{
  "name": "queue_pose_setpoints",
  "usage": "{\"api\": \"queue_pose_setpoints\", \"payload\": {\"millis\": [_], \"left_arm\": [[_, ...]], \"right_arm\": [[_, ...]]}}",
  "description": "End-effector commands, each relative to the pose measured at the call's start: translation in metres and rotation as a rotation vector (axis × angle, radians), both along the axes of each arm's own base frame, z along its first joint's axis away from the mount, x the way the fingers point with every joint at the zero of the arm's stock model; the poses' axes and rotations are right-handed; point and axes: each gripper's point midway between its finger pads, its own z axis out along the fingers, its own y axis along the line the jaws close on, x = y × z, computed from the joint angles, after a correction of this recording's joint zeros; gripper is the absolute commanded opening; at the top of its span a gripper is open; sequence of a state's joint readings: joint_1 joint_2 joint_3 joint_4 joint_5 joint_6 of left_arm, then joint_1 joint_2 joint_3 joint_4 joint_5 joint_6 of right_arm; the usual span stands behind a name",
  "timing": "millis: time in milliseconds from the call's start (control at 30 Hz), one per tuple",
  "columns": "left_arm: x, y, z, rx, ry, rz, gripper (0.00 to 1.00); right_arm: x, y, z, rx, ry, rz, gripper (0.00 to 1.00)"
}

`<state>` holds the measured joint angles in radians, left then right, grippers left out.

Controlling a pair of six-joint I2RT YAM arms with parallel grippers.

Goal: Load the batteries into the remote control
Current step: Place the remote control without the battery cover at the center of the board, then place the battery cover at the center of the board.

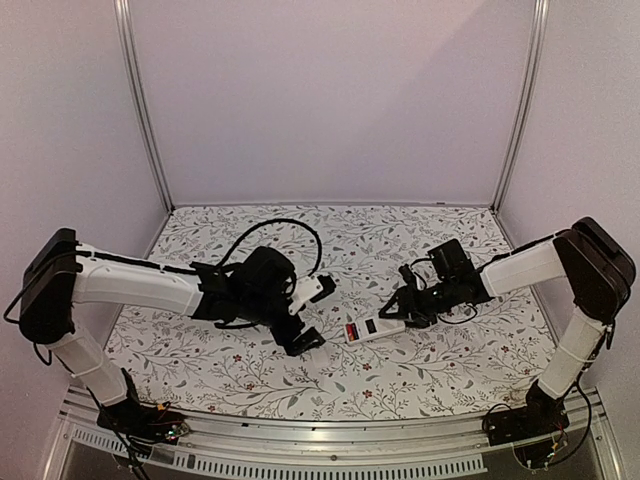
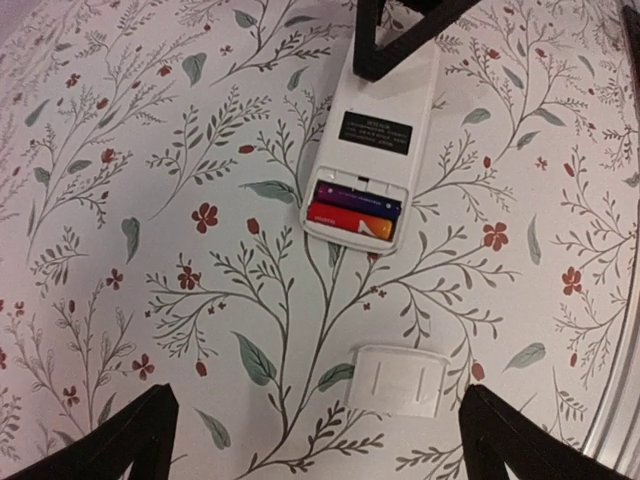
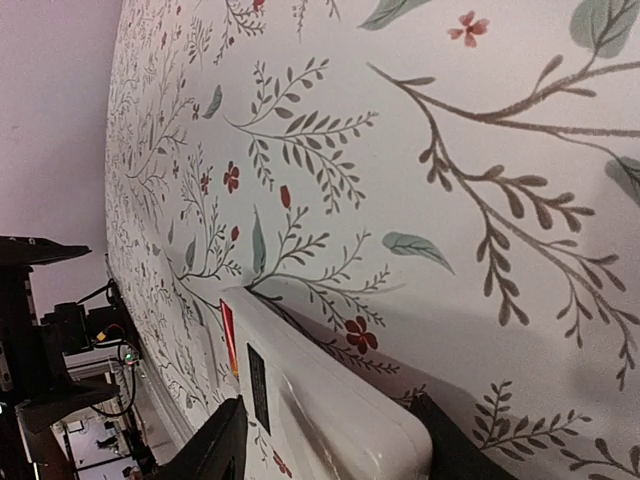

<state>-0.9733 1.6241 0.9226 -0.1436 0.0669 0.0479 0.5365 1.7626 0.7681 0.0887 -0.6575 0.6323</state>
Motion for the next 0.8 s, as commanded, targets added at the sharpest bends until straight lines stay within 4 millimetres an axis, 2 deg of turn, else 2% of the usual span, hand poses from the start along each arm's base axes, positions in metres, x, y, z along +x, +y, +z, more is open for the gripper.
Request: {"api": "queue_pose_setpoints", "payload": {"millis": [0,133,267,433,567,700,767], "left_arm": [[-0.014,0.013,-0.006,0.066,0.015,-0.098,0.99],[-0.023,0.013,-0.011,0.091,0.024,-0.174,0.95],[-0.012,0.0,-0.005,0.09,0.074,-0.096,0.86],[0.0,-0.016,0.01,0.053,0.093,0.145,0.73],[-0.014,-0.033,0.016,0.031,0.197,0.366,0.6],[-0.033,-0.04,-0.003,0.074,0.307,0.589,0.43],[-0.037,-0.038,-0.009,0.114,0.331,0.683,0.42]], "right_arm": [[-0.004,-0.032,-0.002,-0.219,-0.068,0.026,0.57],[0.0,-0.043,-0.003,-0.243,-0.061,0.012,0.6],[0.004,-0.056,-0.003,-0.27,-0.059,-0.011,0.69],[0.005,-0.059,0.006,-0.277,-0.083,-0.013,0.73],[0.004,-0.064,0.016,-0.27,-0.11,-0.021,0.72],[0.005,-0.068,0.033,-0.249,-0.156,-0.031,0.71],[0.006,-0.069,0.041,-0.239,-0.182,-0.036,0.71]]}}
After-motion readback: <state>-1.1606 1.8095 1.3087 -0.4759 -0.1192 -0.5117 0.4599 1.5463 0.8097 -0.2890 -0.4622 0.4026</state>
